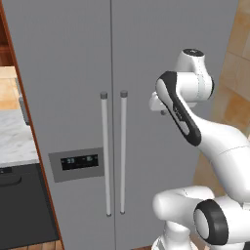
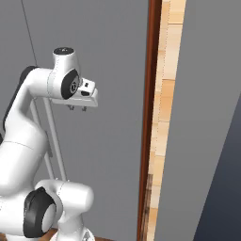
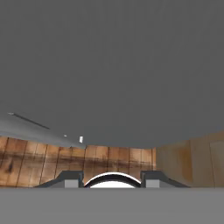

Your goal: Take the cake and donut from the fridge and place them on the empty tray on the dining counter.

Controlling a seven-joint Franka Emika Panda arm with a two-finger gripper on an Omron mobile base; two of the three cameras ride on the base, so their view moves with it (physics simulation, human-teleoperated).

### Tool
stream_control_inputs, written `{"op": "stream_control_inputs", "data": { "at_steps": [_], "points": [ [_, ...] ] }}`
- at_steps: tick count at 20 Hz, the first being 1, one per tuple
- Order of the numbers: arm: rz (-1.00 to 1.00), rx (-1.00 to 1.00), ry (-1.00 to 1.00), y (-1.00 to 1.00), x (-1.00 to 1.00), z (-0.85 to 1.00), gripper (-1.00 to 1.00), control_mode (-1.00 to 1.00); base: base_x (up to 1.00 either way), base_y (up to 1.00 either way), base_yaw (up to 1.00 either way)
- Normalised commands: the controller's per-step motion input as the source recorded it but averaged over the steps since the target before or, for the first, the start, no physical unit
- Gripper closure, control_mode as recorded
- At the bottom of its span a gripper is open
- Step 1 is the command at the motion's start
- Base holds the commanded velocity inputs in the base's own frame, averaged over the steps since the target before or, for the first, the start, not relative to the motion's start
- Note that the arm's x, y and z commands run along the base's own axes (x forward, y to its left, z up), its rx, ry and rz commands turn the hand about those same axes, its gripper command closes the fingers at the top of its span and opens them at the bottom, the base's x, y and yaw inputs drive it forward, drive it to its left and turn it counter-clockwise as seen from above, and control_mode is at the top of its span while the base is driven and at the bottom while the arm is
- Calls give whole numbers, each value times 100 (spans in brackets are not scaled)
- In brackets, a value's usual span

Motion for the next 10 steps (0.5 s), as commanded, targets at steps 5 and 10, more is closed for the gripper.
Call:
{"op": "stream_control_inputs", "data": {
  "at_steps": [5,10],
  "points": [
    [3,0,0,12,-23,0,-100,-100,0,0,0],
    [2,0,-13,25,-90,0,-100,-100,0,0,0]
  ]
}}
